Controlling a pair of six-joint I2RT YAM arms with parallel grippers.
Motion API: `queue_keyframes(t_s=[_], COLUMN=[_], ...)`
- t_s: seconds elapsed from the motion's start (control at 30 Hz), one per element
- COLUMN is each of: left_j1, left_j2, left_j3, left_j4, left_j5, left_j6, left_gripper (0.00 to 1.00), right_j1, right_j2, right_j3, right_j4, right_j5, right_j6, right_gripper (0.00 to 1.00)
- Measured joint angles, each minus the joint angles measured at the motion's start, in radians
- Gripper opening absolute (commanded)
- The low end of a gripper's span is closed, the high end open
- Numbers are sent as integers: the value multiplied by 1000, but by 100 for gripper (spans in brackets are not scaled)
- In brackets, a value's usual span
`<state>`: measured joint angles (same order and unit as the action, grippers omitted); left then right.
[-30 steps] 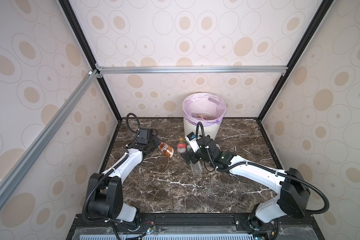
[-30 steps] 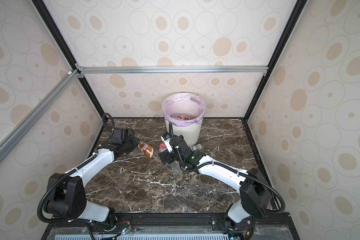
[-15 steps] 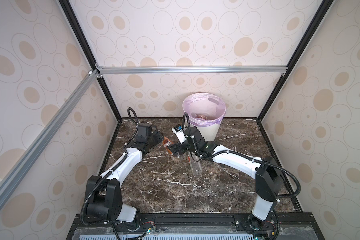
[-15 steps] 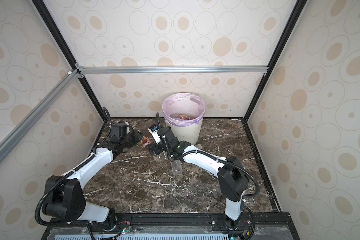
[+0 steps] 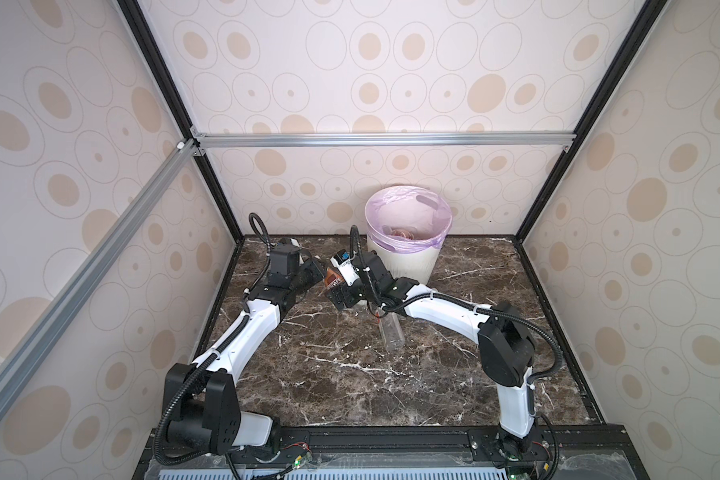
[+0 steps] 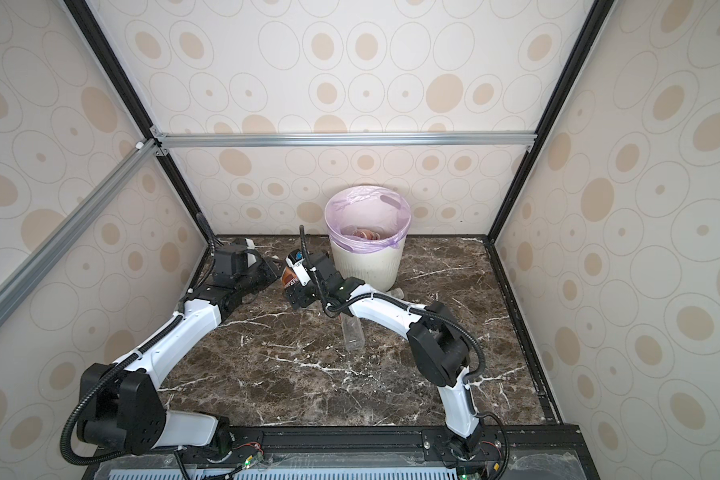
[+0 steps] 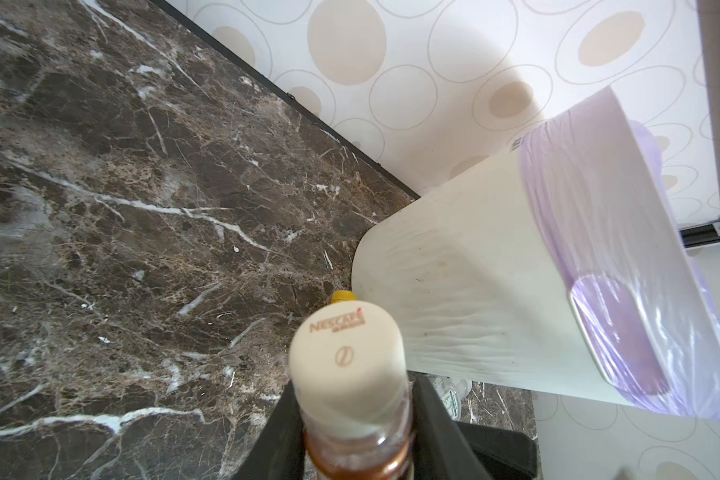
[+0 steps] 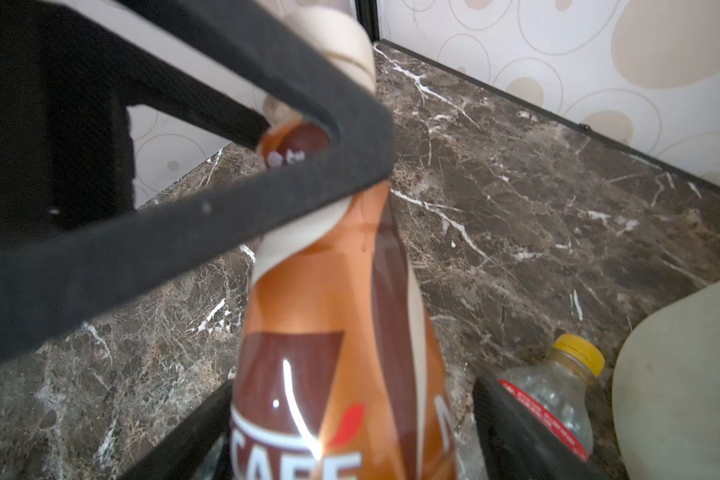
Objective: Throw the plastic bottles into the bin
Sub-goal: 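Close the right gripper on the Nescafe bottle held by the left gripper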
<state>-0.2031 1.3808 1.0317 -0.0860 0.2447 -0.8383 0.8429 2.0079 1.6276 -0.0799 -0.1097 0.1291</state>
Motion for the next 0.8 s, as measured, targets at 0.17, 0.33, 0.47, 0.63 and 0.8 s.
queue_keyframes(t_s=[0.17,0.33,0.47,0.63,0.8], left_j1=[0,0,0,7,32], left_j2=[-3,-5,-5,-6,-5], left_j3=[-10,-11,-12,-13,-14], left_j4=[-4,-5,-5,-8,-14], left_j5=[-8,-14,-21,-37,-33], left_j6=[-1,-2,-6,-11,-16], left_gripper=[37,41,46,53,70], right_j1=[0,0,0,-2,-3], right_j2=[2,2,1,0,0], right_j3=[3,-3,-17,-58,-113], right_j4=[1,8,21,26,44], right_j5=[-18,-23,-23,-16,-5], right_j6=[13,13,17,25,32], right_gripper=[60,54,54,53,53])
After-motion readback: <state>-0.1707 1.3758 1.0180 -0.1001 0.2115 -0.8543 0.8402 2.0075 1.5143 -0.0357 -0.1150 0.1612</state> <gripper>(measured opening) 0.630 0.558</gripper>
